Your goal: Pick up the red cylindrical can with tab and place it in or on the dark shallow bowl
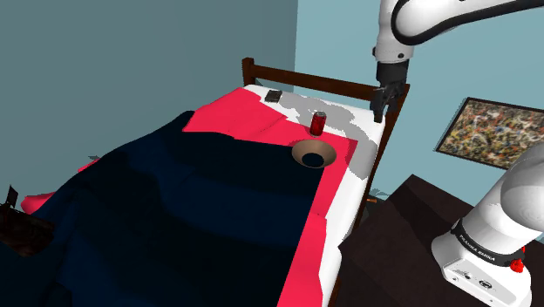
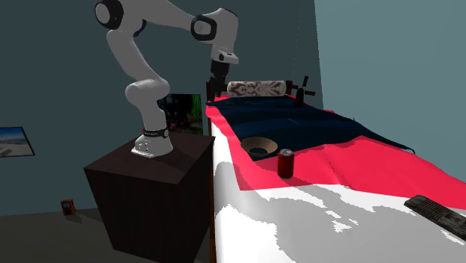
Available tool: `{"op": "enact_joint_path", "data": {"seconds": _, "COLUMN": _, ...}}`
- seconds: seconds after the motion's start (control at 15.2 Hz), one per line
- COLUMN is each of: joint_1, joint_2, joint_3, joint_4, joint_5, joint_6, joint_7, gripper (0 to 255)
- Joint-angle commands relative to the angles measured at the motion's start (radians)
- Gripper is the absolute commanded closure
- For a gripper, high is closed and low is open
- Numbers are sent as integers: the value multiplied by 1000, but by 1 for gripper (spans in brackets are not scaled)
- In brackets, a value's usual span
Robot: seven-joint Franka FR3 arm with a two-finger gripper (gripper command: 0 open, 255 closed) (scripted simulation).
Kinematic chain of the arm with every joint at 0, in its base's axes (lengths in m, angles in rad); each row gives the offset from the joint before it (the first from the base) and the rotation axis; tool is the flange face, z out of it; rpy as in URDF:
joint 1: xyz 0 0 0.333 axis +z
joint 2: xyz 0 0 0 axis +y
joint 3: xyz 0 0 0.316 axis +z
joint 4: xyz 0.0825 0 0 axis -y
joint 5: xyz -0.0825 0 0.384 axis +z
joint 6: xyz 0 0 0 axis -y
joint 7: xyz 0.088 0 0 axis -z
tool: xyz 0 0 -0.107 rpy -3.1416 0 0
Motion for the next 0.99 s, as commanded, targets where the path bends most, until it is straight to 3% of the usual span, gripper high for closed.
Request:
{"op": "enact_joint_path", "data": {"seconds": 0.0, "joint_1": -6, "joint_2": 66, "joint_3": -11, "joint_4": 20, "joint_5": -4, "joint_6": 61, "joint_7": -10, "gripper": 0}}
{"op": "enact_joint_path", "data": {"seconds": 0.46, "joint_1": -20, "joint_2": 316, "joint_3": -40, "joint_4": 147, "joint_5": -1, "joint_6": 227, "joint_7": -42, "gripper": 0}}
{"op": "enact_joint_path", "data": {"seconds": 0.92, "joint_1": -36, "joint_2": 569, "joint_3": -60, "joint_4": 335, "joint_5": 25, "joint_6": 334, "joint_7": -81, "gripper": 0}}
